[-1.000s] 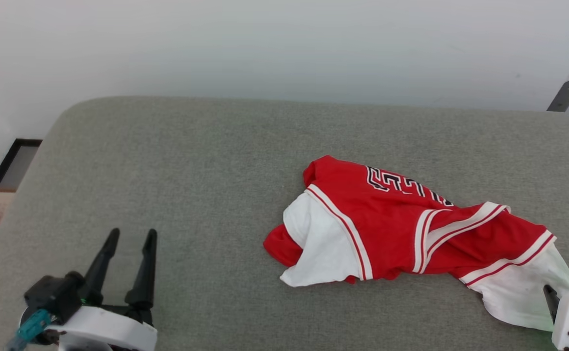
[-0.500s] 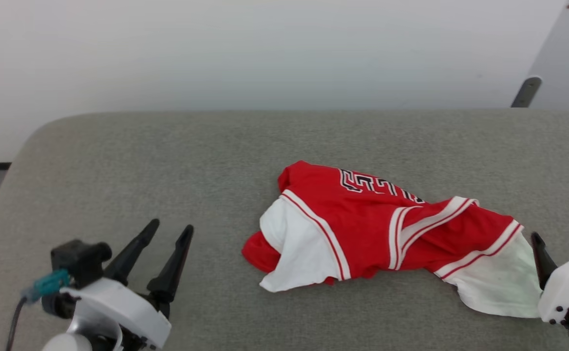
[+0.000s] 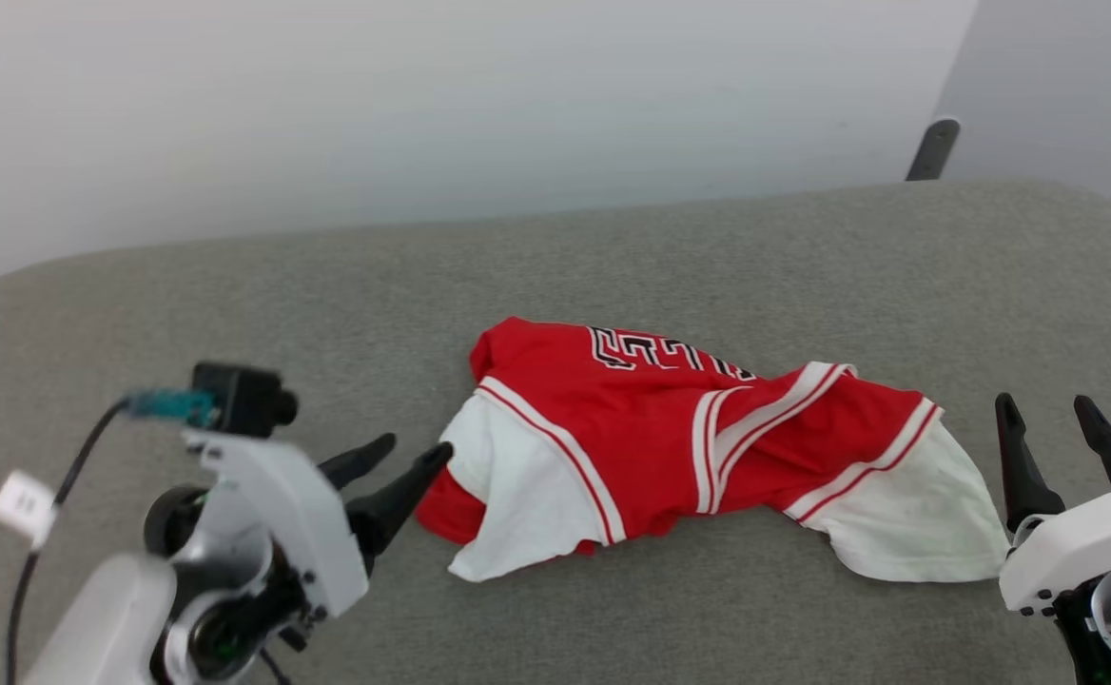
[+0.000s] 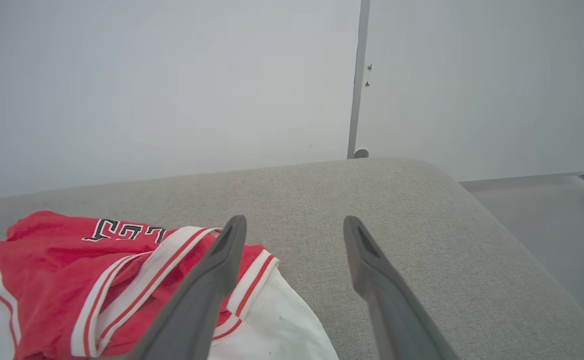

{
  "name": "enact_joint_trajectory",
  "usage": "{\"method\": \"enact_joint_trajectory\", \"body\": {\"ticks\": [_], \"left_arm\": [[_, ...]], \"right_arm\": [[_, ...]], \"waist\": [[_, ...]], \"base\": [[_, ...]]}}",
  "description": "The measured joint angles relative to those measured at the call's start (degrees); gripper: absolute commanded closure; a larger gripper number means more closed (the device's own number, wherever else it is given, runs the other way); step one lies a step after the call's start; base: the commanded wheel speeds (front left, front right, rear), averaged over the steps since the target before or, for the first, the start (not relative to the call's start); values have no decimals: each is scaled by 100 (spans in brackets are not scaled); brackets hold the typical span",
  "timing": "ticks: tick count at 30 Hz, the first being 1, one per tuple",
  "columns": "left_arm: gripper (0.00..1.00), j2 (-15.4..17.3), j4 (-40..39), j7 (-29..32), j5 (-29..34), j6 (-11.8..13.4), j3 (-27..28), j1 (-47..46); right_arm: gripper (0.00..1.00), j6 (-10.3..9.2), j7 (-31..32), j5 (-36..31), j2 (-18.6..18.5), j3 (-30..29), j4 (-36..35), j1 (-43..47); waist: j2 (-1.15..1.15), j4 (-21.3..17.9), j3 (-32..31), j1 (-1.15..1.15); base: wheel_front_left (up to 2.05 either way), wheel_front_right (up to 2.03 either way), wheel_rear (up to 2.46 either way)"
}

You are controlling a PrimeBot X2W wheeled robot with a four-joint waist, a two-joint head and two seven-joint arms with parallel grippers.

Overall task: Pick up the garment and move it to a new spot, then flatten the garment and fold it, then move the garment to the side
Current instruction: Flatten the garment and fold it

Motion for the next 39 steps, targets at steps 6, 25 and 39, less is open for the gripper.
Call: {"method": "enact_joint_trajectory", "body": {"ticks": [6,25,39], "left_arm": [[0,-42,225,1068,-237,265,-342,-637],[0,-230,1338,1656,86,97,-1150,-1240],[100,-379,2160,1319,85,-205,-1215,-1478]], "right_arm": [[0,0,-103,-11,68,11,74,-134],[0,0,-264,53,137,37,252,-346],[0,0,-444,67,118,146,298,-396]], "waist": [[0,-119,46,0],[0,-341,334,0],[0,-397,479,0]], "base": [[0,0,0],[0,0,0],[0,0,0]]}}
